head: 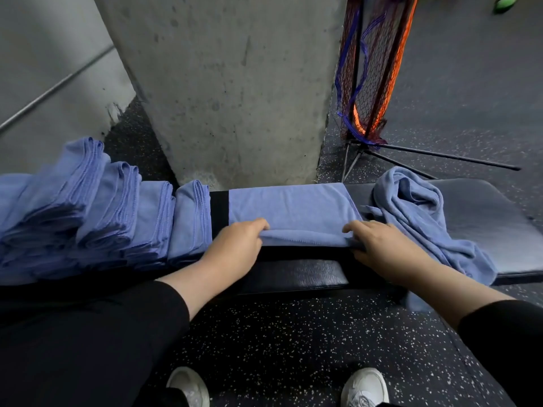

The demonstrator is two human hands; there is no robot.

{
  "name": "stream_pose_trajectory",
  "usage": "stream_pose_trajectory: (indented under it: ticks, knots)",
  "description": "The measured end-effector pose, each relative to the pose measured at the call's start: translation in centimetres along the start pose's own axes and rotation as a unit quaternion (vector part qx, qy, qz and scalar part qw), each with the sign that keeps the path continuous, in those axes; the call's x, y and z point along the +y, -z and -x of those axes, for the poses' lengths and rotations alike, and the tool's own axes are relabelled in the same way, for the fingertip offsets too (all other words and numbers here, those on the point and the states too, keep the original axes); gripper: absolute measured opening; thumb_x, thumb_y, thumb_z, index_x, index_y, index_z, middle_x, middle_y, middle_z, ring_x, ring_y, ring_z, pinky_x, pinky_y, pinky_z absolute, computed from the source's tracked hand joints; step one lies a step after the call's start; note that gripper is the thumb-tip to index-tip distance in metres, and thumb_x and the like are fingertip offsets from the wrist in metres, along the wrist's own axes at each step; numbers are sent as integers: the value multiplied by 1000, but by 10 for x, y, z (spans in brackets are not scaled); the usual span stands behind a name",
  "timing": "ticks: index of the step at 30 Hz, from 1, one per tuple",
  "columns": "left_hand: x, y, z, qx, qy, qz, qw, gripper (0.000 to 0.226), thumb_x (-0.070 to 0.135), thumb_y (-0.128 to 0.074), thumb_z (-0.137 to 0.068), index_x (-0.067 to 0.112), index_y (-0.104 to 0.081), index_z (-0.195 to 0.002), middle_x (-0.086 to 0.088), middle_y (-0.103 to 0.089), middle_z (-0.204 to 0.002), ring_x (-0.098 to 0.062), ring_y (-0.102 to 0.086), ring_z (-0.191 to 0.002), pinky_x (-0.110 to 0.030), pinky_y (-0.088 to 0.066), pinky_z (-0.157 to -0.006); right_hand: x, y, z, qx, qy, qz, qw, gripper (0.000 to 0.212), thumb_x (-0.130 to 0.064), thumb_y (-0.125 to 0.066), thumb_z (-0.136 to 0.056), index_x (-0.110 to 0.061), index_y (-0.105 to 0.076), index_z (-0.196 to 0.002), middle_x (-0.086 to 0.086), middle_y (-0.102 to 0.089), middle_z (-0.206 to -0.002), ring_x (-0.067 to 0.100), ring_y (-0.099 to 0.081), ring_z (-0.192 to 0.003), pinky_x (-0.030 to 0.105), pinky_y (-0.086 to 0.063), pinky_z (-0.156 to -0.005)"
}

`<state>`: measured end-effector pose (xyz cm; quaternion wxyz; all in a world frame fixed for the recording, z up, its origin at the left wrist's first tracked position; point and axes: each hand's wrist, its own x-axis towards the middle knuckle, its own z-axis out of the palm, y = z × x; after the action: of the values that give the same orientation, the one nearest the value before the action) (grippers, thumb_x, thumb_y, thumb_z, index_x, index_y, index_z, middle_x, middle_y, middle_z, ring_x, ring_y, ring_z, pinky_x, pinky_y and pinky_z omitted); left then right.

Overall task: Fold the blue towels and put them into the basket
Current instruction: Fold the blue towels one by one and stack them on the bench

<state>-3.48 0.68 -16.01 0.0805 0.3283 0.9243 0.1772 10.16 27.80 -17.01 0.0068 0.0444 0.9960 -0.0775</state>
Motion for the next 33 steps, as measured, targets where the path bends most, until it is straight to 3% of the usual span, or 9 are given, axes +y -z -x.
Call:
stream_pose_trajectory:
  ticks: [3,8,11,15,20,22,24,28,33]
  knots:
    - [-8,12,-3,6,24,-6,1000,23,10,-45,-97,24,-56,-111,-1,-61,-86,-25,-56,-80,-34,-41,-62,-2,5,-5,27,-27,-23,999,6,-11,-61,-83,-9,-56,-84,6,-62,-86,34,-61,-85,43,-48,-71]
    - [-11,28,2,-22,25,43,999,20,21,-47,-103,16,-54,-85,-1,-55,-72,-23,-51,-70,-35,-36,-60,-7,24,-2,28,-18,-81,996,19,-25,-48,-86,-10,-57,-79,3,-60,-82,27,-56,-81,38,-45,-72]
    - [-12,39,9,-79,15,52,995,35,33,-45,-106,17,-47,-75,0,-50,-69,-21,-46,-69,-36,-36,-64,-13,39,4,-36,-55,-98,993,24,-17,-48,-96,-11,-45,-73,4,-52,-69,26,-50,-72,37,-32,-64]
    - [-12,55,24,-197,-7,61,978,37,34,-49,-104,17,-46,-71,2,-44,-68,-18,-45,-69,-33,-40,-64,-18,58,13,-145,-86,-108,980,29,-22,-45,-101,-6,-51,-78,0,-50,-68,14,-44,-66,27,-36,-64]
    - [-8,68,43,-335,64,239,909,34,28,-60,-101,17,-57,-69,4,-41,-63,-12,-45,-58,-28,-50,-53,-26,79,27,-270,-108,-141,946,28,-27,-52,-93,-18,-49,-67,-6,-43,-65,11,-38,-65,31,-36,-67]
    - [-9,70,39,-290,68,230,927,36,29,-62,-99,18,-52,-66,1,-39,-65,-15,-44,-61,-29,-50,-55,-25,81,24,-240,-99,-155,953,28,-31,-52,-92,-11,-55,-73,-4,-47,-68,8,-42,-65,30,-38,-69]
    - [-8,70,28,-206,76,211,952,38,24,-59,-96,21,-46,-61,-2,-39,-67,-18,-44,-62,-28,-47,-56,-24,80,15,-146,-100,-160,971,28,-29,-53,-97,-8,-62,-80,-2,-56,-71,1,-51,-69,26,-41,-73]
    - [0,70,-2,-21,94,176,980,34,13,-50,-94,19,-43,-61,6,-40,-56,-18,-38,-60,-28,-28,-51,-23,70,-12,32,-150,-199,968,33,-21,-53,-97,-13,-50,-64,2,-47,-59,20,-44,-61,35,-34,-58]
    - [-3,61,-45,83,110,113,984,30,14,-45,-96,16,-42,-66,0,-44,-62,-23,-39,-62,-33,-26,-54,-20,55,-54,102,-186,-185,960,32,-20,-51,-97,-10,-47,-66,5,-49,-60,21,-44,-61,35,-31,-55]
